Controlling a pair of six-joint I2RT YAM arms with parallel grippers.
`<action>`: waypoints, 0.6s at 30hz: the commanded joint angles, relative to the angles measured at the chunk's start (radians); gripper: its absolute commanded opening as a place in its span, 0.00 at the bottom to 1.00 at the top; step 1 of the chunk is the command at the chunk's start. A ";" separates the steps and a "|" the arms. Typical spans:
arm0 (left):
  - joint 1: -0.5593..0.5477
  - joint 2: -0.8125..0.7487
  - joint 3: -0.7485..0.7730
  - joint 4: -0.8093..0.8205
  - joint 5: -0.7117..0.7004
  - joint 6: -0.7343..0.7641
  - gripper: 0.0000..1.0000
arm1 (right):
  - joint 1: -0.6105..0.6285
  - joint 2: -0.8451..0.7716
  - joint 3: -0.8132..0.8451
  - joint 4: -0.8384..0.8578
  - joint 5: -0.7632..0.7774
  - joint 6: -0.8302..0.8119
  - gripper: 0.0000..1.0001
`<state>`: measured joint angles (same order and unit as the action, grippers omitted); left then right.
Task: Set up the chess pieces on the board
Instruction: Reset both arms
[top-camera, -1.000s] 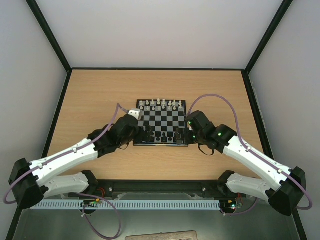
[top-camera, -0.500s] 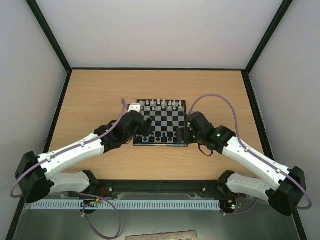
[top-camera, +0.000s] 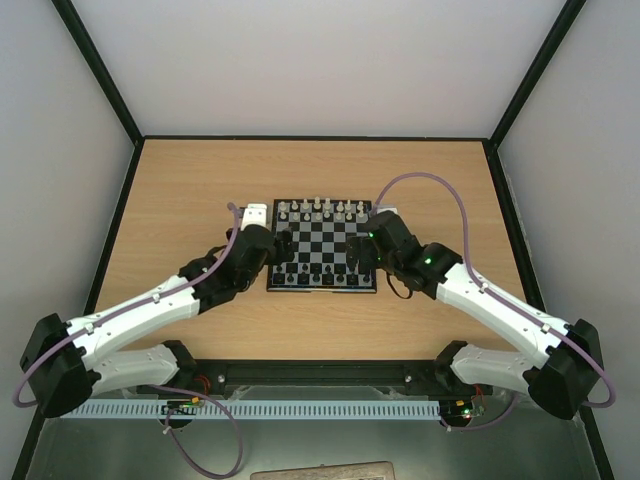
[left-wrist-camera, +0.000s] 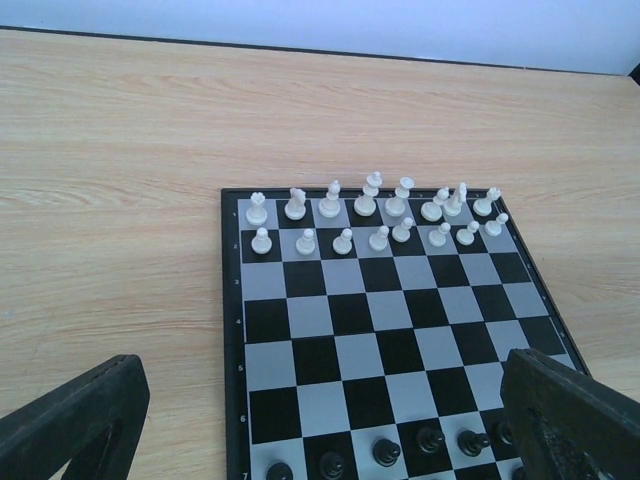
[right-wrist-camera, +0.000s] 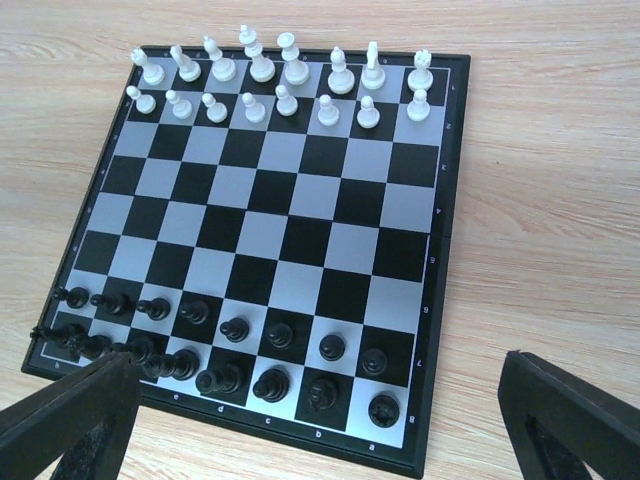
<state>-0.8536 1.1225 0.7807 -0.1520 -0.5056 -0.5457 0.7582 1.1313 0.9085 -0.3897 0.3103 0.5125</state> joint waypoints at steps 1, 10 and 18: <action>0.013 -0.063 -0.040 0.051 -0.024 0.008 1.00 | -0.004 -0.009 0.025 0.014 0.035 0.000 0.99; 0.029 -0.135 -0.070 0.139 -0.006 0.031 1.00 | -0.004 -0.016 -0.016 0.007 0.116 -0.067 0.99; 0.121 -0.128 -0.057 0.331 0.068 0.142 1.00 | -0.011 -0.083 -0.007 0.099 0.062 -0.043 0.99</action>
<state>-0.8047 0.9821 0.6937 0.0654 -0.4732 -0.4522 0.7570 1.0859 0.8917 -0.3458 0.3721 0.4641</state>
